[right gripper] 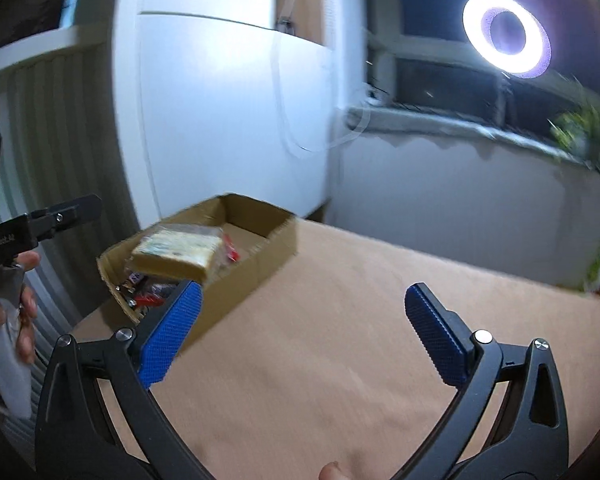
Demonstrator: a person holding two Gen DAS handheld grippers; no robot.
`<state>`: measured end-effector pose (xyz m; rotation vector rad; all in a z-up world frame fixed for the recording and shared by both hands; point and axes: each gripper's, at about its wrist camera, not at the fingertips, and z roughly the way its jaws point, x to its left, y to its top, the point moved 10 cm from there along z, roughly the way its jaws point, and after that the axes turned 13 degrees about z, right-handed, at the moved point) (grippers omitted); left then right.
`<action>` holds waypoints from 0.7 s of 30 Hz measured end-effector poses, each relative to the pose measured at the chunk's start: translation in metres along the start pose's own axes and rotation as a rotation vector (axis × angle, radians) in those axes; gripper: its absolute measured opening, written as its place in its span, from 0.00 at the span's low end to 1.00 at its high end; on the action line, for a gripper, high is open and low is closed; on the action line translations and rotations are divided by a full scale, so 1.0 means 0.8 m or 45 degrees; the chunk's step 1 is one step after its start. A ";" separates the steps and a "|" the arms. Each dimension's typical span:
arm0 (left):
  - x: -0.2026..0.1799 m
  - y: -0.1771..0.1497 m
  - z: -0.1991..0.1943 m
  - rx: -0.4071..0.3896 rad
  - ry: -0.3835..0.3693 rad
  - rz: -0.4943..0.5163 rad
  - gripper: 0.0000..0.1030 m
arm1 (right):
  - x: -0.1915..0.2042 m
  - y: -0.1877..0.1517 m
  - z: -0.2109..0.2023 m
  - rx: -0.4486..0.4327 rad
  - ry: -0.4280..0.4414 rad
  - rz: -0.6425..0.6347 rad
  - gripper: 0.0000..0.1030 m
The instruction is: Organize snacks
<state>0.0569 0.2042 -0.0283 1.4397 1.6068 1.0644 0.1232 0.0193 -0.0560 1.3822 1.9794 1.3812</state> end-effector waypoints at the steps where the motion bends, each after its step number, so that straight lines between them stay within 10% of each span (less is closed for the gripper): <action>1: -0.010 0.002 0.002 0.005 0.013 0.014 1.00 | -0.013 -0.005 -0.006 0.011 -0.036 0.027 1.00; 9: -0.123 0.010 0.006 0.024 -0.184 0.106 1.00 | -0.105 0.000 -0.076 -0.076 -0.265 0.188 1.00; 21: -0.219 0.016 -0.004 0.086 -0.127 0.211 1.00 | -0.227 0.001 -0.166 -0.118 -0.466 0.361 1.00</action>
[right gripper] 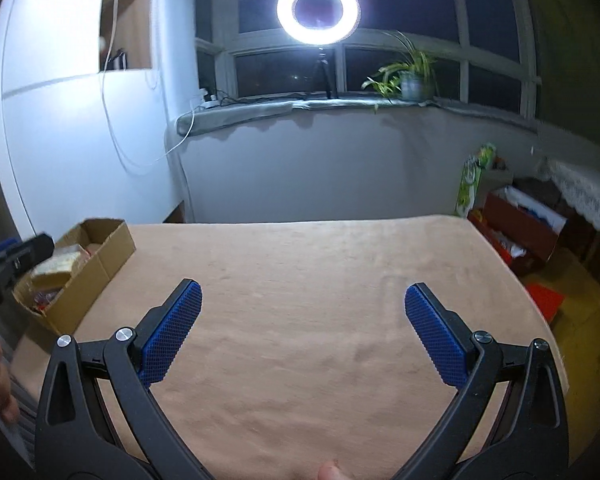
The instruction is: Organize snacks
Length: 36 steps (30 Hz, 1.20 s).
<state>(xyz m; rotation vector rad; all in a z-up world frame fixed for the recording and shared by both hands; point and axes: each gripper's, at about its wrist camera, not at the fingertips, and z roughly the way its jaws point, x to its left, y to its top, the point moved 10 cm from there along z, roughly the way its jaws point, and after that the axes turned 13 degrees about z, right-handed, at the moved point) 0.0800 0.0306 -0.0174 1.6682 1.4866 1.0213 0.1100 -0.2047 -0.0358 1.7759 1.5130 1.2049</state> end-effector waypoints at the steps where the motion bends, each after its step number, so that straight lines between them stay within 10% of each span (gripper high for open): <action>1: -0.005 0.000 -0.002 0.002 0.009 0.008 1.00 | -0.007 0.003 -0.002 -0.001 0.003 0.012 1.00; 13: -0.034 -0.029 0.010 0.178 0.011 0.074 1.00 | -0.002 0.006 -0.014 -0.057 -0.035 -0.074 1.00; 36: -0.014 -0.041 0.003 0.169 -0.003 0.050 1.00 | 0.038 -0.013 0.003 0.025 -0.023 -0.149 1.00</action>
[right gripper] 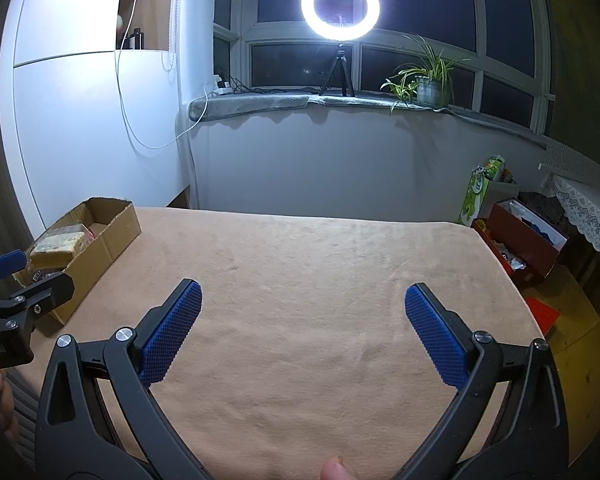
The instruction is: Organize snacks
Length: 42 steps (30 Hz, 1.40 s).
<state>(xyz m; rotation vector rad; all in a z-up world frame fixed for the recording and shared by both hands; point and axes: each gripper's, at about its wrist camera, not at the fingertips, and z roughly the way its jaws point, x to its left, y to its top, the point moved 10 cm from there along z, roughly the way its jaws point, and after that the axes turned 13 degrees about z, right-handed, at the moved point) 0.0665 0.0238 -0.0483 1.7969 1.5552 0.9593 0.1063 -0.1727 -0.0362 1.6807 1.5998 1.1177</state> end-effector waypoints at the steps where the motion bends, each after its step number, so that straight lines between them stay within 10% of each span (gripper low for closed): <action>1: 0.000 0.000 0.000 0.001 0.000 0.000 1.00 | 0.001 0.000 -0.001 0.002 0.001 0.000 1.00; 42: 0.008 -0.001 0.010 0.028 0.009 0.017 1.00 | 0.002 0.003 0.004 0.005 0.005 -0.019 1.00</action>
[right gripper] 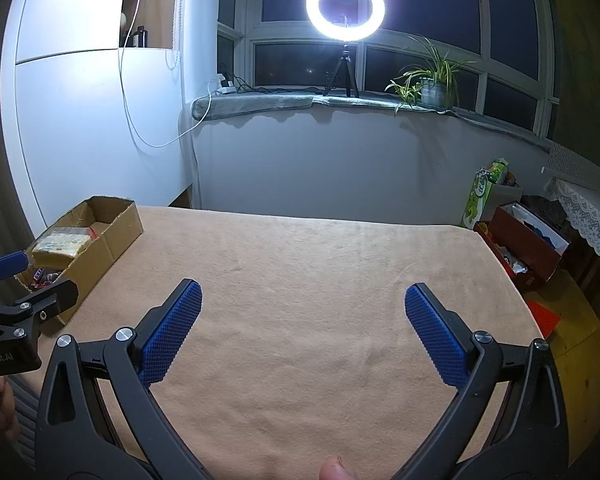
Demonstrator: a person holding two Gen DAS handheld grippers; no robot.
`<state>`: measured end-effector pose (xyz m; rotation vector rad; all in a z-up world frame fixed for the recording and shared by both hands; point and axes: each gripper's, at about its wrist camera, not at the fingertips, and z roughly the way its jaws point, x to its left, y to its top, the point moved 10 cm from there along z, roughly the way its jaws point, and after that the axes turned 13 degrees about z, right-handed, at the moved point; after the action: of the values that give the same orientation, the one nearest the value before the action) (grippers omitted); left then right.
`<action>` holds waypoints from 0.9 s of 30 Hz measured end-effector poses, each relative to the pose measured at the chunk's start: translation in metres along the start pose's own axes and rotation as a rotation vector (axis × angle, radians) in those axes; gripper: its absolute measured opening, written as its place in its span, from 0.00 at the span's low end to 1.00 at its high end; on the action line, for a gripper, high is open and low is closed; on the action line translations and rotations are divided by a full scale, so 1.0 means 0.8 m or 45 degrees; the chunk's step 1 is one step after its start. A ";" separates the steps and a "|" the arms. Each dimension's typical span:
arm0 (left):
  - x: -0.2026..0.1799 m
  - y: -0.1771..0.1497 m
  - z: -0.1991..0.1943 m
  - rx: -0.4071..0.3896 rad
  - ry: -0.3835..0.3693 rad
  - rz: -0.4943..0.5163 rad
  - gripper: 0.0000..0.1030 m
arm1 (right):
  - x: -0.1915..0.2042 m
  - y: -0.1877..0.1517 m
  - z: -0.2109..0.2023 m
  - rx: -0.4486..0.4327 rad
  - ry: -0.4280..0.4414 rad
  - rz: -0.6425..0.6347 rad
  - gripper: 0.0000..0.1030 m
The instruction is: Organize snacks
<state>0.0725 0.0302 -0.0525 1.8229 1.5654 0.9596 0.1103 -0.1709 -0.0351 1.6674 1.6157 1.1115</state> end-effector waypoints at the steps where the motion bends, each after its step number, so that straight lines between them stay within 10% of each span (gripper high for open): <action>1: 0.000 0.000 0.000 0.001 0.001 0.000 1.00 | -0.001 0.000 0.000 0.001 -0.005 0.001 1.00; 27: 0.003 -0.006 0.002 0.009 0.006 0.000 1.00 | -0.009 0.001 0.000 0.005 -0.005 0.012 1.00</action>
<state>0.0714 0.0330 -0.0569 1.8270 1.5735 0.9599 0.1113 -0.1779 -0.0355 1.6803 1.6100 1.1102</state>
